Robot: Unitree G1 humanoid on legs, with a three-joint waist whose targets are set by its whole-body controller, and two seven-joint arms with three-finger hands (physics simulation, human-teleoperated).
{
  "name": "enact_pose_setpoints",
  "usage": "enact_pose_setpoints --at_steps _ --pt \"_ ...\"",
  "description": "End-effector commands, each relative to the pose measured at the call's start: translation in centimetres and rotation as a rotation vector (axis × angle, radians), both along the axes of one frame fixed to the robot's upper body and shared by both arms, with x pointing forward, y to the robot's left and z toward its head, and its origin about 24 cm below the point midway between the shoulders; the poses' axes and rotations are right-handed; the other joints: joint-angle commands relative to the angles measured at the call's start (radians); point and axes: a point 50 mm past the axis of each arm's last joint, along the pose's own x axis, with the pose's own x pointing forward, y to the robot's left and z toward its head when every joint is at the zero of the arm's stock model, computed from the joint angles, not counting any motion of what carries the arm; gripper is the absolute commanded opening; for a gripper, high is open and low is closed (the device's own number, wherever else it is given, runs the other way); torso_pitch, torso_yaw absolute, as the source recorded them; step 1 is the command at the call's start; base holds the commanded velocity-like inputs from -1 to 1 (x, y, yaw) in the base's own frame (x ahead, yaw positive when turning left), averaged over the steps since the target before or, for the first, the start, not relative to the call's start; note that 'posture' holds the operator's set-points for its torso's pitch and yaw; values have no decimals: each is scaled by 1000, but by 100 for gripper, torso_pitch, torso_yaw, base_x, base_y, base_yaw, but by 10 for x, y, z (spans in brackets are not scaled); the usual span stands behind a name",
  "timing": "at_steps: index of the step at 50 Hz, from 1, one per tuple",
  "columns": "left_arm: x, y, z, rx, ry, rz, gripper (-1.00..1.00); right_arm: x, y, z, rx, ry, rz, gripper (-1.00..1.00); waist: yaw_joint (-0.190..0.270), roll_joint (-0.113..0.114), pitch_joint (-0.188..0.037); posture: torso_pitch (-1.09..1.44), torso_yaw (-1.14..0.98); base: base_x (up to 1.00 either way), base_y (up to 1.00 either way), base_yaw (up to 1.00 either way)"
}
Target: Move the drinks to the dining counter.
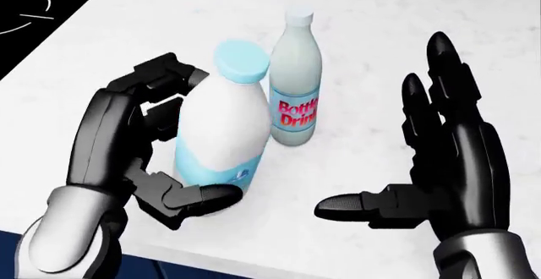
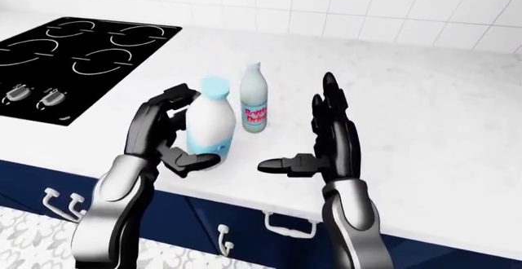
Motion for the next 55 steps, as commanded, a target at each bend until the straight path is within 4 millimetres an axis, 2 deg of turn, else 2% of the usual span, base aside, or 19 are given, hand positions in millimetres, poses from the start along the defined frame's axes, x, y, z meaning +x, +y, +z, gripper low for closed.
enact_pose_setpoints --at_steps 1,9,19,25,38,39,42,43,44,46,50,55 --pt "-6 1 16 -17 -77 -3 -100 -3 0 16 -5 -88 2 100 1 -1 -19 0 0 0 0 0" --pt "-34 26 44 -92 -151 63 -100 -1 6 31 -8 -97 12 100 -2 4 -16 0 0 0 0 0" --pt "-51 58 55 -160 -179 139 -100 24 30 47 -51 -55 42 100 -3 19 -10 0 0 0 0 0" --pt "-53 63 57 -168 -185 149 -100 45 45 52 -87 -29 40 100 -4 27 -8 0 0 0 0 0" --pt "-50 62 56 -164 -189 142 -100 53 55 47 -111 -6 61 100 -2 34 -4 0 0 0 0 0" --pt "-50 62 56 -164 -189 142 -100 54 56 46 -109 -1 66 82 -3 35 -4 0 0 0 0 0" --pt "-50 62 56 -165 -190 141 -100 55 59 46 -113 2 71 87 -3 36 -4 0 0 0 0 0" --pt "-51 61 57 -166 -191 137 -100 55 60 46 -113 3 74 79 -4 36 -4 0 0 0 0 0" --pt "-51 61 57 -166 -191 136 -100 55 61 46 -112 4 77 60 -4 37 -4 0 0 0 0 0" --pt "-51 61 58 -165 -192 140 -100 55 62 44 -113 5 78 45 -4 37 -4 0 0 0 0 0" --pt "-51 61 58 -166 -192 140 -100 59 65 39 -122 13 84 32 -5 38 -3 0 0 0 0 0" --pt "-52 59 59 -167 -196 131 -100 62 74 29 -163 23 90 25 -6 39 -3 0 0 0 0 0"
